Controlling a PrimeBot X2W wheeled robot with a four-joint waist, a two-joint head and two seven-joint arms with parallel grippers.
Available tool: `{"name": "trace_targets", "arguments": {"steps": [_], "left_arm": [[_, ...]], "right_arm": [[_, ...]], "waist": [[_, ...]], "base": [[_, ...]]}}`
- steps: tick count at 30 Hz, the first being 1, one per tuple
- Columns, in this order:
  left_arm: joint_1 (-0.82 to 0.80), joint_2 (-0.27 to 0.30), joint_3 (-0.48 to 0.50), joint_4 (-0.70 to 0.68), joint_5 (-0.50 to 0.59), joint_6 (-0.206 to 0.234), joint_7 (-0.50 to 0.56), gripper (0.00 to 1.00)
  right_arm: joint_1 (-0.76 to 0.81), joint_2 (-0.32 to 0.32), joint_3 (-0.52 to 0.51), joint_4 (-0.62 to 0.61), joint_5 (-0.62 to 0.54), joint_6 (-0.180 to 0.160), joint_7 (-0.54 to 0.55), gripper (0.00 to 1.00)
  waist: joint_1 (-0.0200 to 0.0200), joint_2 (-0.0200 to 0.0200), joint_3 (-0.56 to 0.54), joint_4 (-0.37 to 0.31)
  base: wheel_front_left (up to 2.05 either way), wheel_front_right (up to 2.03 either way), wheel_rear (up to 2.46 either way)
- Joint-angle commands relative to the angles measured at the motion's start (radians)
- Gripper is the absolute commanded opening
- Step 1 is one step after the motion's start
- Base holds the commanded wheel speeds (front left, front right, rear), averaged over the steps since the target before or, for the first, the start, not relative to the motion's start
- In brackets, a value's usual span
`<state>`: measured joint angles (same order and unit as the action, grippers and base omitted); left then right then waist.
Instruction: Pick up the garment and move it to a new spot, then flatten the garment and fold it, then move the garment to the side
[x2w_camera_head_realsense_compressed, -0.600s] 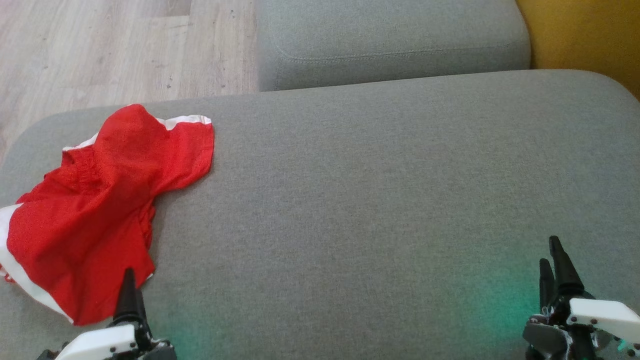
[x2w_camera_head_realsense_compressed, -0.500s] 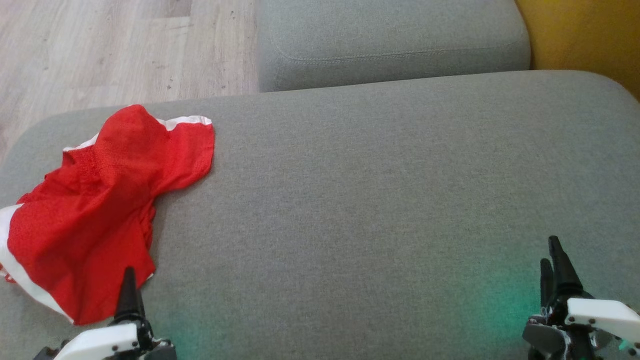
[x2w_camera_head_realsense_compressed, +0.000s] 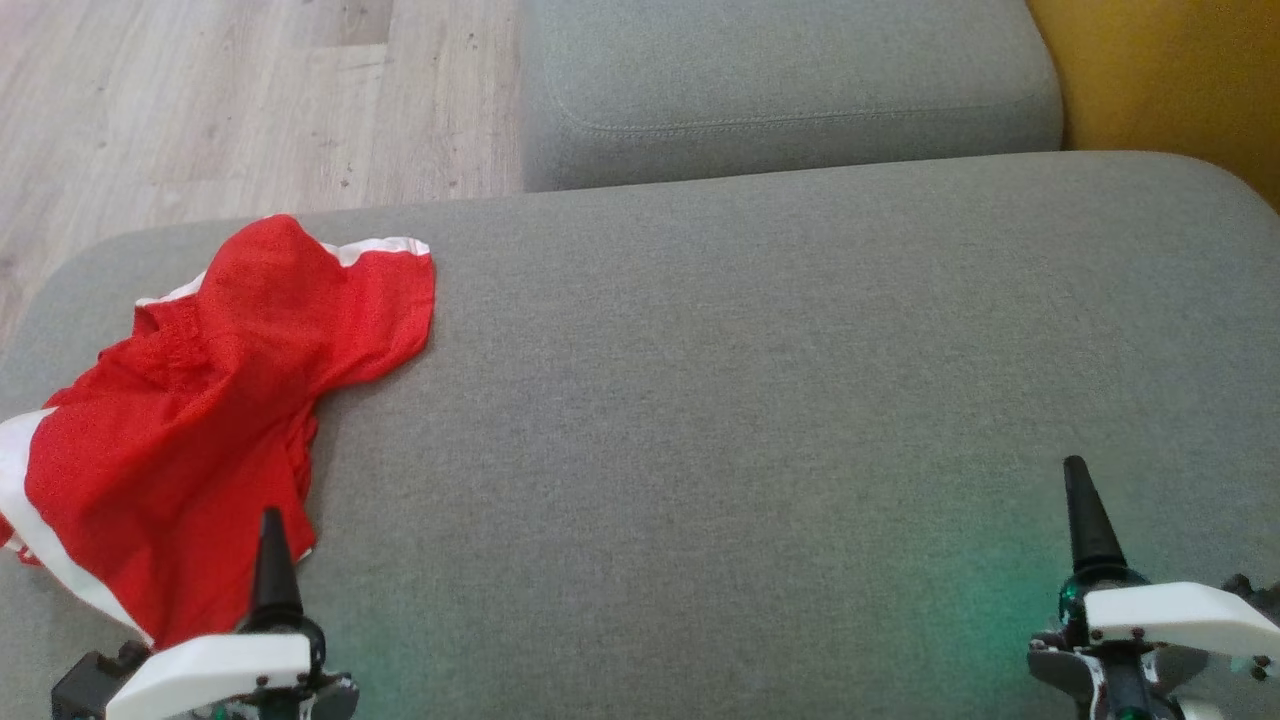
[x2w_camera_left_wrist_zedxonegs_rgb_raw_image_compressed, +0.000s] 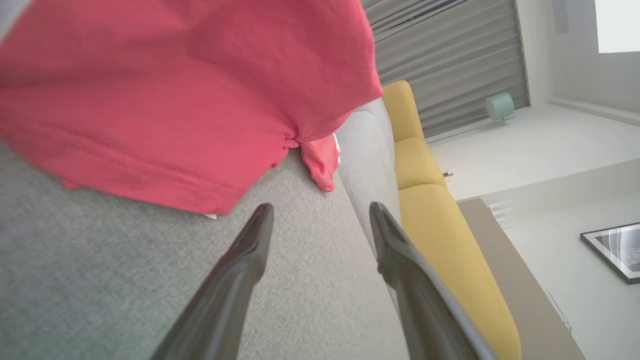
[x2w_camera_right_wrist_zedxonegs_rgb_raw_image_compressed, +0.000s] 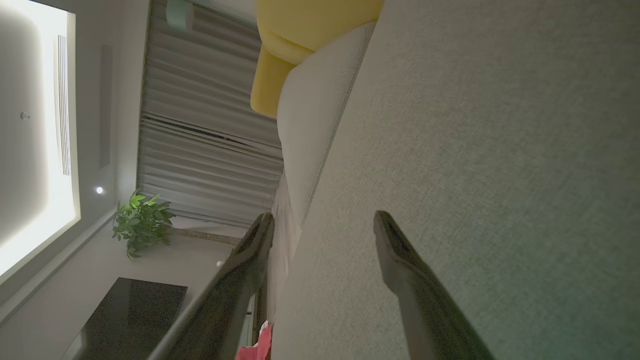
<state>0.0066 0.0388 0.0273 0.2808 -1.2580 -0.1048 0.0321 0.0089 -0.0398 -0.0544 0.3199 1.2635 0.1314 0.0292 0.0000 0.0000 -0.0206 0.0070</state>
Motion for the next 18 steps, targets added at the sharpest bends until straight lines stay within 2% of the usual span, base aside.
{"name": "trace_targets", "arguments": {"steps": [1, 18], "left_arm": [[-0.031, 0.006, -0.003, -0.044, 0.04, 0.003, -0.015, 1.0], [-0.008, 0.008, -0.031, -0.086, 0.243, 0.028, -0.063, 1.0]], "right_arm": [[-0.039, -0.004, 0.015, -0.039, -0.041, 0.0, -0.014, 1.0], [-0.033, -0.005, 0.081, -0.057, -0.265, 0.0, -0.061, 1.0]], "waist": [[0.0, 0.0, -0.002, 0.001], [0.0, 0.0, -0.022, -0.005]], "base": [[0.0, 0.0, 0.0], [0.0, 0.0, 0.0]]}}
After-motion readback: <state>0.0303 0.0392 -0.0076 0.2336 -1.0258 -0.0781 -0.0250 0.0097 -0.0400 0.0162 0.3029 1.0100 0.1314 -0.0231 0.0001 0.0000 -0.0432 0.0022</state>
